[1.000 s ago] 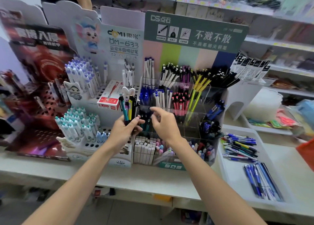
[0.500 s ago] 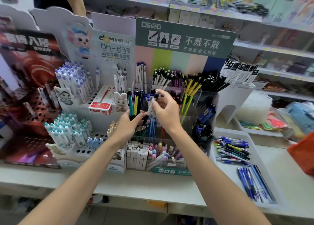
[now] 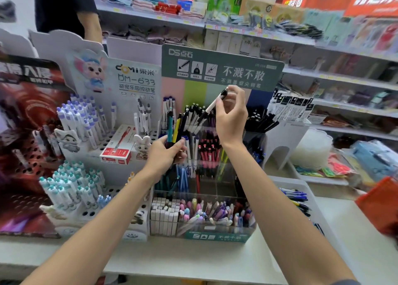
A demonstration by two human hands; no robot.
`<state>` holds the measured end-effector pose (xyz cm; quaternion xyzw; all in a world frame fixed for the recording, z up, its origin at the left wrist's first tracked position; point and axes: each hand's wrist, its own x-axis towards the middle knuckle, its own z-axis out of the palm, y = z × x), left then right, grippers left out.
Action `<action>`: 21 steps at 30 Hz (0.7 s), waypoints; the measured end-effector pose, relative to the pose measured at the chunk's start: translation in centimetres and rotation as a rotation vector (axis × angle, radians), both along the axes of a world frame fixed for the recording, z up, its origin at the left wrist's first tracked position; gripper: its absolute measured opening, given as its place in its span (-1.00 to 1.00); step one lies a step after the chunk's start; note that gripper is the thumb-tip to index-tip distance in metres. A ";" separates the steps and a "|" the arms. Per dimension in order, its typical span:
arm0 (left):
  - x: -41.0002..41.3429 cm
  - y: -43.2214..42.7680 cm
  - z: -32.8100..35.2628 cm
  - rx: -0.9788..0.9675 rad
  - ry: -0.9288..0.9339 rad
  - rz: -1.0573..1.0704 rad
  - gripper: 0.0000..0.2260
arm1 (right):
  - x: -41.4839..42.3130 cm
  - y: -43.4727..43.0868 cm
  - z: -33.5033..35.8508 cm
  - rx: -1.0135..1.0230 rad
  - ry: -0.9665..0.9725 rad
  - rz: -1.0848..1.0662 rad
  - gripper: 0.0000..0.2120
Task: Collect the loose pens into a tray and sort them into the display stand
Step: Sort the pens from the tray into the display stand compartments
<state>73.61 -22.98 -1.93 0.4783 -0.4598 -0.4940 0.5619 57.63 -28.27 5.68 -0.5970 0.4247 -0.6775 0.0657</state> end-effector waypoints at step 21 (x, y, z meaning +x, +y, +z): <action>-1.8 -1.0 0.4 -0.039 0.086 -0.113 -0.83 | 0.2 1.0 -3.0 0.254 0.356 0.288 -0.57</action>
